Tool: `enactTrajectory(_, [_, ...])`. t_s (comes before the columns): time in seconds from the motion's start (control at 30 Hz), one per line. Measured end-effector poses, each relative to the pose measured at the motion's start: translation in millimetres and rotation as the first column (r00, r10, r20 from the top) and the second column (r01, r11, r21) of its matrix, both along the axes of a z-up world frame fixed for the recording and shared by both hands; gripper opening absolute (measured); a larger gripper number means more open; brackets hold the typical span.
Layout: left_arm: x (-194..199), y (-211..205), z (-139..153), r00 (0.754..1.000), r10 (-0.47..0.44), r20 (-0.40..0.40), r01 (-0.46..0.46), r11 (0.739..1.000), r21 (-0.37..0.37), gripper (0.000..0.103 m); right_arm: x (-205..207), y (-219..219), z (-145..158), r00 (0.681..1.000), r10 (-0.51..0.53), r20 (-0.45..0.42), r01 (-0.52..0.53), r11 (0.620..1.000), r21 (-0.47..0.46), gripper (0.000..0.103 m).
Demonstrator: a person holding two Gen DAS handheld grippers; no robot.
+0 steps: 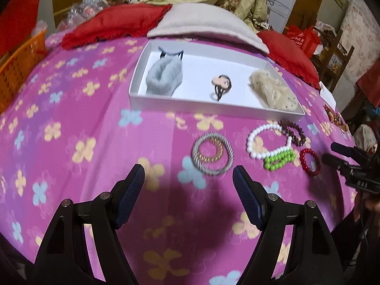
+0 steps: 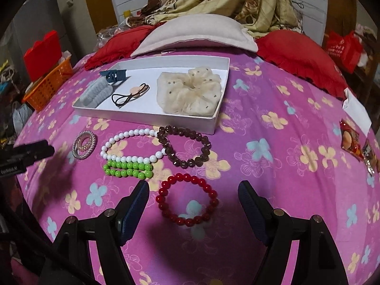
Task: Organize jewelry
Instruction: 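Lower the left tool onto the silver bangle and close on it, then lift the silver bangle with the left tool while the right tool grasps the brown bead bracelet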
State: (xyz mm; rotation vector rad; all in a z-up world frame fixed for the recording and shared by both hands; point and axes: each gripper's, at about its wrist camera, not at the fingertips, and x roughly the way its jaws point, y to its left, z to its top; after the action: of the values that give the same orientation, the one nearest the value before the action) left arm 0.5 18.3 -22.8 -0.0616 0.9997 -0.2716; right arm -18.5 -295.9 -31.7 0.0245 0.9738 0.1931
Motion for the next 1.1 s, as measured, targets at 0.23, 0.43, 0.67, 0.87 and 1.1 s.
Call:
enactTrajectory(0.23, [10,1,-7,1.000,0.019,-0.022,-0.019,1.000,0.004,0.077,12,2,-9,1.000,0.006,-0.018,-0.006,1.000,0.008,0.066])
enactTrajectory(0.43, [29,-10,-12,0.999,-0.015,-0.043,0.014,1.000,-0.018,0.077,28,1,-16,0.999,0.015,-0.028,-0.015,1.000,0.024,0.058])
enactTrajectory(0.67, [42,-19,-21,0.996,-0.039,-0.083,0.037,0.999,-0.031,0.062,55,-4,-25,1.000,0.003,-0.029,-0.003,1.000,0.004,0.047])
enactTrajectory(0.87, [49,-27,-28,0.992,-0.067,-0.105,0.066,0.998,-0.013,0.039,69,-4,-31,1.000,0.004,-0.024,-0.005,1.000,-0.027,0.042])
enactTrajectory(1.1, [52,-27,-29,0.991,-0.074,-0.114,0.071,0.997,-0.035,0.010,72,5,-34,0.999,0.042,0.010,-0.041,0.994,-0.106,0.011])
